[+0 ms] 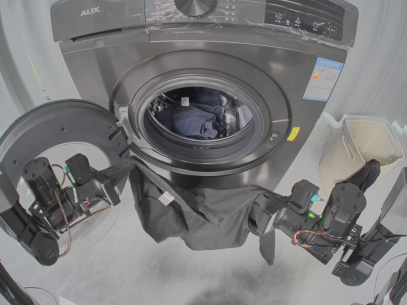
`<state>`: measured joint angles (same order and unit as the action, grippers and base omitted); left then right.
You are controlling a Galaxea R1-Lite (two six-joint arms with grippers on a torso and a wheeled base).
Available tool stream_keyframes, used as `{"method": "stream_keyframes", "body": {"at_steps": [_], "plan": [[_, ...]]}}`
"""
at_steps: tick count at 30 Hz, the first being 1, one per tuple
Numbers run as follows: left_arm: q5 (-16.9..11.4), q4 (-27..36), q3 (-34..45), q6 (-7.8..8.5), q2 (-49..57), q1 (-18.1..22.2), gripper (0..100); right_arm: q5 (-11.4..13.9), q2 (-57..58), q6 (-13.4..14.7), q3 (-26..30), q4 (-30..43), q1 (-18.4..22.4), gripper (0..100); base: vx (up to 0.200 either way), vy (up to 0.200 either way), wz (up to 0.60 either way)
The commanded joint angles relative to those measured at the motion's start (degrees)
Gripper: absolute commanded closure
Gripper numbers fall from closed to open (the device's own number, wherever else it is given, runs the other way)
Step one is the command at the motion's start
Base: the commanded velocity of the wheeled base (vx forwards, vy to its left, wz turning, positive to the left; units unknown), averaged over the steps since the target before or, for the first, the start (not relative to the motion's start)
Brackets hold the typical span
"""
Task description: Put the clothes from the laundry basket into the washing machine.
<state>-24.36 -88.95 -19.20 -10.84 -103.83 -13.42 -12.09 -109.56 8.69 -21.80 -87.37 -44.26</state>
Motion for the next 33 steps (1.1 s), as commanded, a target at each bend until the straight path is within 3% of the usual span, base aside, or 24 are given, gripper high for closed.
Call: {"method": "stream_keyframes", "body": {"at_steps": [1,13,33], "plan": [[-0.3,0.0,-0.1,-0.85,10.1,0.9,100,0.1,0.7,0.0,-1.1,-0.7,2.0,100,0.000,0.000,0.00],[-0.3,0.0,-0.8,-0.85,12.9,-0.2,100,-0.2,3.1,1.5,-4.8,-0.7,3.0,100,0.000,0.000,0.00],[-0.3,0.0,-0.1,-0.50,12.9,-0.8,100,-0.7,9.0,-0.2,-6.2,0.2,5.4,100,0.000,0.000,0.00]]}}
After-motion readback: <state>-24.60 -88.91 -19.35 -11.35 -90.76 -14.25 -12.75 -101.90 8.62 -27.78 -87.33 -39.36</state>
